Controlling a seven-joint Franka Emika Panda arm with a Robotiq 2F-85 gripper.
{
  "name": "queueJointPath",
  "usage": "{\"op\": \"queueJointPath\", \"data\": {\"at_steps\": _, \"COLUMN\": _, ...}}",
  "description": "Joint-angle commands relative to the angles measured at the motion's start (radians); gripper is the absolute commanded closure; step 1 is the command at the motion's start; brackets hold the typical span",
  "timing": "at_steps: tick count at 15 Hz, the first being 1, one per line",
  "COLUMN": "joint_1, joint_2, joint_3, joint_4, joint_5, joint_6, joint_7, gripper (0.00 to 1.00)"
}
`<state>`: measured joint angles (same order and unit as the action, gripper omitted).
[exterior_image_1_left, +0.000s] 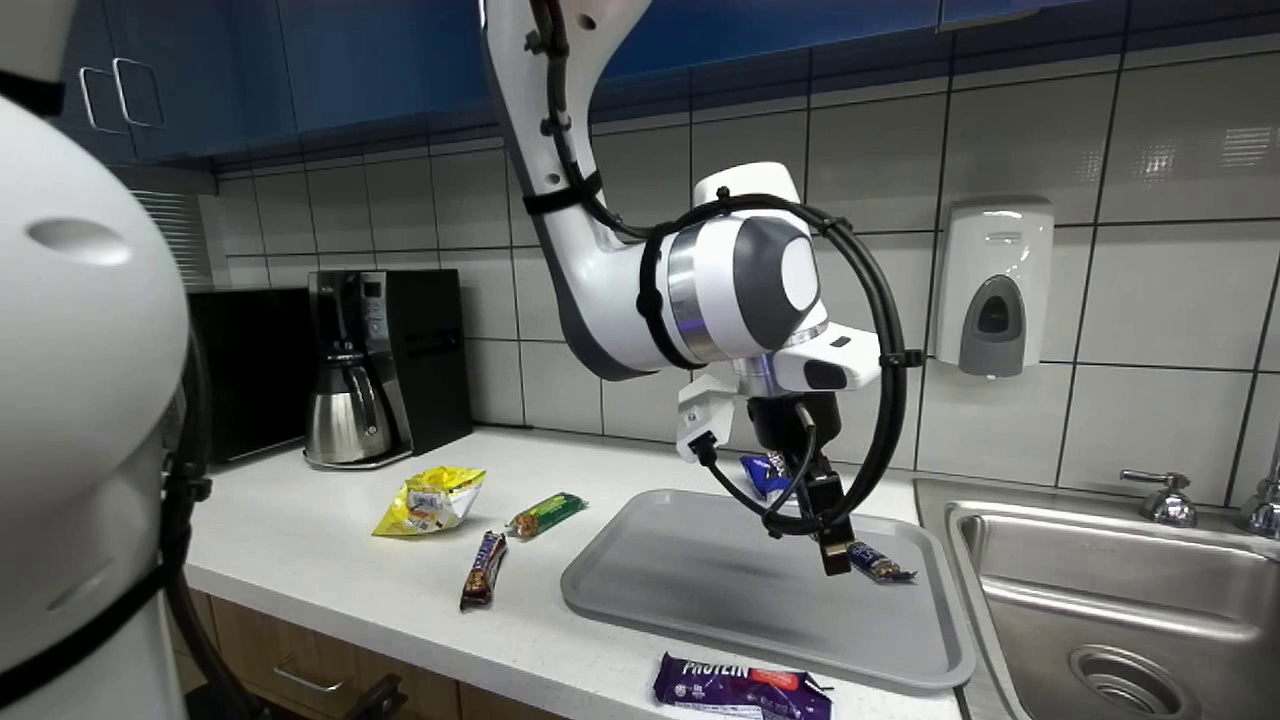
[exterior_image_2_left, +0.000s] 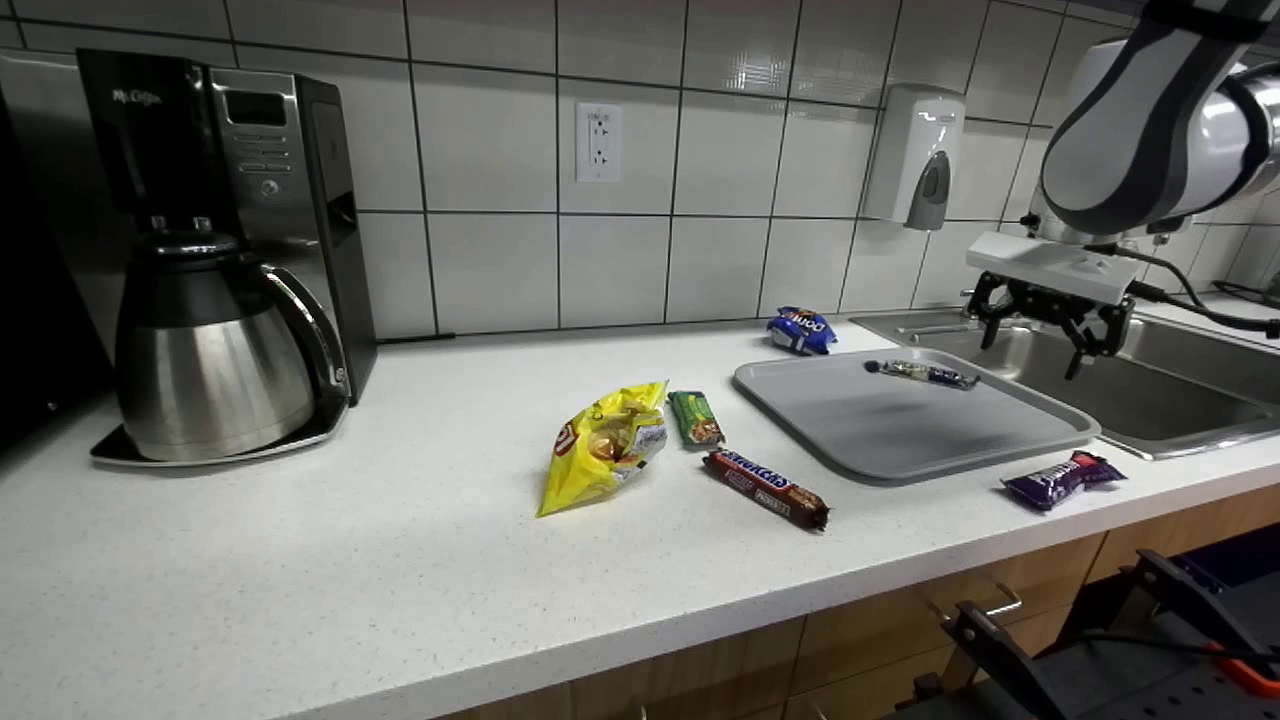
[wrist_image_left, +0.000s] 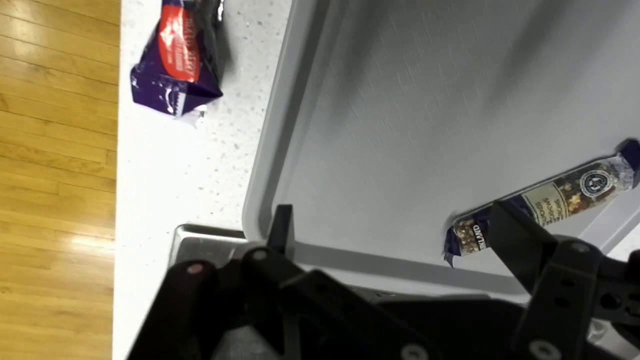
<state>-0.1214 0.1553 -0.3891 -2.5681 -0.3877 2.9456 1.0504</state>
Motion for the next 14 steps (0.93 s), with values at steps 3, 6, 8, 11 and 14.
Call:
{"op": "queueJointPath", "data": {"at_steps": 3, "joint_1": 0.015, "joint_2": 0.058, "joint_3": -0.020, "joint_4": 0.099, "joint_5": 0.051, "joint_6": -0.056, "joint_7": -0.066, "gripper": 0.00}}
{"op": "queueJointPath", "data": {"at_steps": 6, "joint_1": 0.049, "joint_2": 0.103, "joint_3": -0.060, "joint_4": 0.146, "joint_5": 0.029, "joint_6": -0.061, "joint_7": -0.015, "gripper": 0.00}}
{"op": "queueJointPath", "data": {"at_steps": 8, "joint_1": 0.078, "joint_2": 0.139, "joint_3": -0.087, "joint_4": 0.174, "joint_5": 0.029, "joint_6": -0.056, "joint_7": 0.009, "gripper": 0.00}}
{"op": "queueJointPath", "data": {"at_steps": 11, "joint_1": 0.115, "joint_2": 0.193, "joint_3": -0.103, "joint_4": 0.214, "joint_5": 0.066, "joint_6": -0.052, "joint_7": 0.028, "gripper": 0.00}}
{"op": "queueJointPath", "data": {"at_steps": 14, "joint_1": 0.151, "joint_2": 0.245, "joint_3": -0.107, "joint_4": 0.251, "joint_5": 0.126, "joint_6": -0.043, "joint_7": 0.051, "gripper": 0.00}}
